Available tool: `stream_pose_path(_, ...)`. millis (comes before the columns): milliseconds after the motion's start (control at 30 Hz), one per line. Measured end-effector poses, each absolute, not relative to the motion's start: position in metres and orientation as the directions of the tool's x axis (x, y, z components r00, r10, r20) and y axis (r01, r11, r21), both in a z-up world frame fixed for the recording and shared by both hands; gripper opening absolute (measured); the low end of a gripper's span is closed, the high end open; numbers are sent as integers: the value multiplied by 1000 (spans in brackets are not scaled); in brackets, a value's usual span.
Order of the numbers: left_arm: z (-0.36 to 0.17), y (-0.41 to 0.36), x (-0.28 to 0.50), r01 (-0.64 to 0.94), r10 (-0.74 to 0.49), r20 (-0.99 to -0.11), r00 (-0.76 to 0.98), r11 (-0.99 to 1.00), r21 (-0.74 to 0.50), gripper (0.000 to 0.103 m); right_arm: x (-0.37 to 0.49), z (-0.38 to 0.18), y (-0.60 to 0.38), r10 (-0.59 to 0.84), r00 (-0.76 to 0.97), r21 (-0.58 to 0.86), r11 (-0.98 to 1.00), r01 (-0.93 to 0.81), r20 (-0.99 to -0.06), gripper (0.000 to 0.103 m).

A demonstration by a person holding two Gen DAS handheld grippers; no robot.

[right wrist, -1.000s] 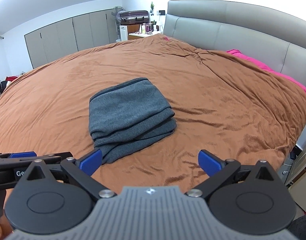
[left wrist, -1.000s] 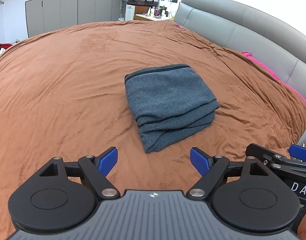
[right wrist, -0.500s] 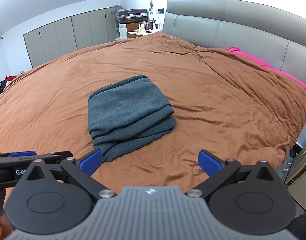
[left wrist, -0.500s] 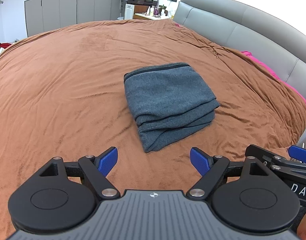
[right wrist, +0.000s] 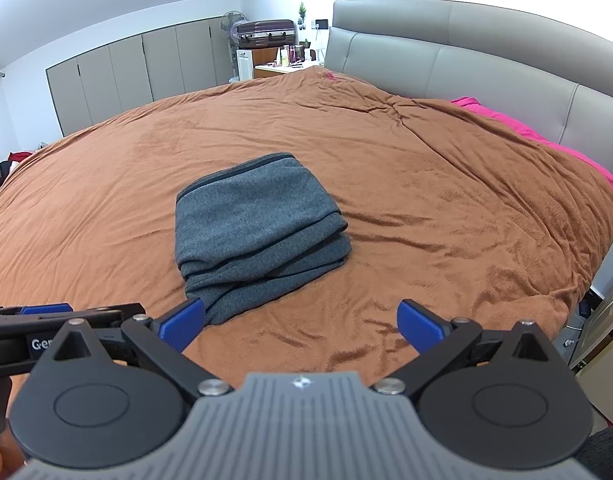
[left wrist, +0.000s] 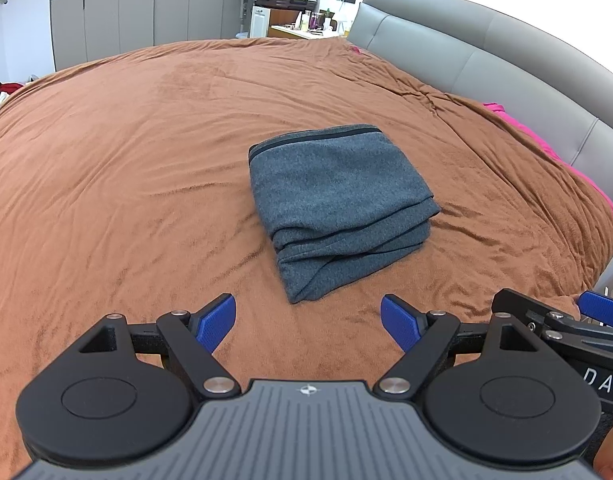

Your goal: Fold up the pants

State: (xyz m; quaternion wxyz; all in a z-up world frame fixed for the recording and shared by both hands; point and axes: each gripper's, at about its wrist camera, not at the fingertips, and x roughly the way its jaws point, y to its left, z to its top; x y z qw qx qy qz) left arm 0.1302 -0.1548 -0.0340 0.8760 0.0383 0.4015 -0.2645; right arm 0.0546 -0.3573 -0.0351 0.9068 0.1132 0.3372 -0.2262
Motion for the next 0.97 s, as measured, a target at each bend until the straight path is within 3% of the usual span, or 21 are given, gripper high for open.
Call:
stream_pose_path(633,-33,-154,130,494,-430,-721,543,858,-140,96,53,-35,-357,-336,671,52,872,488,-661,98)
stream_pose_path(967,-29,-158,127,503,-440,-711,549,853,-139,90,52,-33,-357,-341,671,50,870,491,-658,98)
